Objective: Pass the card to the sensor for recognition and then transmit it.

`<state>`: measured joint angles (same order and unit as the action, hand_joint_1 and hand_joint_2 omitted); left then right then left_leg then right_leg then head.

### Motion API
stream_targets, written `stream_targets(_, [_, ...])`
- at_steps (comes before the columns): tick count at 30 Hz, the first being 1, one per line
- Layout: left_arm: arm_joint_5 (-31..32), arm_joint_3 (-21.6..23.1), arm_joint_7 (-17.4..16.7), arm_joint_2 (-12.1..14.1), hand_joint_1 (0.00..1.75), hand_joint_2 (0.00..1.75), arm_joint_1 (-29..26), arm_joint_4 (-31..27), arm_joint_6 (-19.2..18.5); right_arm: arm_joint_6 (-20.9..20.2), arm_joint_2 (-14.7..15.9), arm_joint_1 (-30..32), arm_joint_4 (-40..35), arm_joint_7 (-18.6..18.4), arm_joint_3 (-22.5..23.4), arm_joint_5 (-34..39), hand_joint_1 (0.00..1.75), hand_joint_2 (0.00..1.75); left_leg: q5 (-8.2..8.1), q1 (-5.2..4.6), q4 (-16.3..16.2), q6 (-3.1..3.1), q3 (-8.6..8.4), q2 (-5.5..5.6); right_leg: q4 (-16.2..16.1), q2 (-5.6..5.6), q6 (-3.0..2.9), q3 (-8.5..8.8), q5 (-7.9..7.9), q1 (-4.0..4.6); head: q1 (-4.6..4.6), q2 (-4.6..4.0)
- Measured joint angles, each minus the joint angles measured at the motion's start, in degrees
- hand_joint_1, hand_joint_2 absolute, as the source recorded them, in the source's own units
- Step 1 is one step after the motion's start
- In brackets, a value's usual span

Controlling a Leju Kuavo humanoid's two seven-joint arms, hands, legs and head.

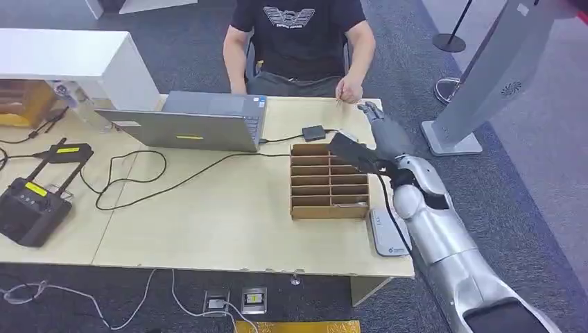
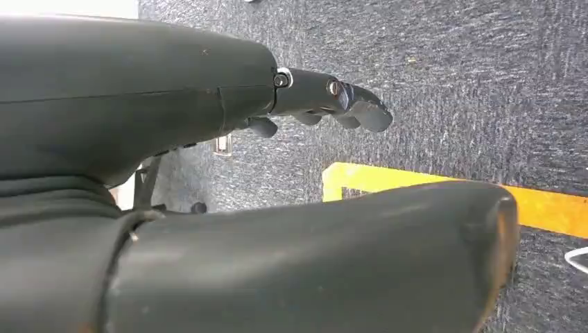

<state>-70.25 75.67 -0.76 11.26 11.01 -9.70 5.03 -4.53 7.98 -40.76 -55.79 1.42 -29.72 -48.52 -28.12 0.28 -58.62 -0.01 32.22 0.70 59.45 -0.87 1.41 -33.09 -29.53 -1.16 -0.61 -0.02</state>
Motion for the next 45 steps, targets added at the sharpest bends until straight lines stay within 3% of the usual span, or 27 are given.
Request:
stream_targets(3, [-0.3,0.0,0.0,-0.1,0.00,0.00,-0.1,0.0,-0.1,-3.4,1.9,2.0,-6.4,-0.6,1.3,0.0,0.00,0.00,0.00,0.00,0.0,0.00,-0.01,0.00,0.0,0.00,0.00,0.01,0.00,0.00,0.02,0.00])
stream_targets(8, [-0.9,-0.2,-0.5,-0.2,0.00,0.00,-0.2,0.0,0.5,-16.2,5.4,5.7,-18.9,-9.2,3.8,-1.3,0.00,0.00,0.00,-0.01,0.0,0.00,-0.04,-0.07,0.0,0.03,0.02,0.02,0.02,-0.01,0.00,0.00])
stream_targets(11, [-1.4,-0.5,-1.0,-0.2,0.00,0.00,-0.3,0.0,1.4,-18.1,7.6,7.6,-26.1,-10.7,4.6,-2.8,0.00,0.00,0.00,-0.01,0.0,0.00,-0.05,-0.09,0.0,0.04,0.02,0.02,0.02,-0.01,-0.02,0.00])
stream_targets(12, [-1.4,-0.7,-1.1,-0.3,0.00,0.00,-0.3,0.0,1.5,-18.2,8.1,8.2,-27.7,-10.8,4.9,-3.0,0.00,1.75,-0.01,-0.01,0.0,0.00,-0.04,-0.12,0.0,0.07,0.02,0.01,0.02,-0.01,0.00,0.00])
stream_targets(19, [-2.5,-1.7,-1.7,-0.8,0.00,0.00,-0.3,-0.1,2.8,-18.3,11.2,11.5,-37.0,-11.8,5.7,-4.5,0.00,1.75,-0.03,0.00,0.0,-0.02,-0.14,-0.28,0.0,0.27,0.02,0.04,0.02,0.00,-0.02,0.00])
stream_targets(25, [-2.9,-2.8,-2.7,-1.5,0.00,0.00,-0.3,-0.6,4.6,-15.6,15.3,20.4,-46.7,-17.1,5.6,-7.3,0.00,1.75,-0.17,0.00,0.0,-0.09,-0.12,-0.36,0.0,0.31,0.01,0.03,0.01,-0.01,-0.02,0.00])
stream_targets(30, [-1.8,-2.9,-4.1,0.4,0.00,0.00,-0.1,-0.6,-2.2,-10.0,15.6,25.6,-47.6,-20.2,3.3,-12.4,0.00,1.75,-0.17,0.07,0.0,-0.10,-0.09,-0.38,0.0,0.31,0.00,0.01,0.00,0.06,0.00,0.00])
stream_targets(35, [-1.9,-3.0,-4.4,1.4,0.00,0.00,0.0,-0.6,-2.1,-8.1,15.6,27.8,-47.6,-21.4,1.2,-13.3,0.00,1.75,-0.16,0.12,0.0,-0.11,-0.08,-0.37,0.0,0.31,-0.02,0.03,-0.01,0.11,-0.02,0.00])
stream_targets(37, [-1.9,-3.1,-4.6,1.5,0.00,0.00,0.0,-0.6,-1.7,-7.2,15.5,28.6,-47.6,-21.4,0.2,-13.2,0.00,1.75,-0.16,0.12,0.0,-0.11,-0.04,-0.36,0.0,0.30,-0.02,0.02,-0.01,0.11,-0.02,0.00])
stream_targets(42, [-2.0,-3.3,-4.6,1.2,0.00,0.00,0.1,-0.6,-0.6,-0.4,15.3,28.5,-43.5,-16.1,-1.6,-11.3,0.00,1.75,-0.16,0.11,0.0,-0.11,-0.04,-0.36,0.0,0.30,-0.02,0.05,-0.01,0.10,0.04,0.00])
stream_targets(45, [-2.0,-3.3,-4.6,1.2,0.00,0.00,0.1,-0.6,-0.2,1.0,15.1,28.5,-41.2,-15.4,-2.6,-11.1,0.00,1.75,-0.16,0.10,0.0,-0.11,-0.04,-0.36,0.0,0.31,-0.02,0.04,-0.01,0.09,0.00,0.00])
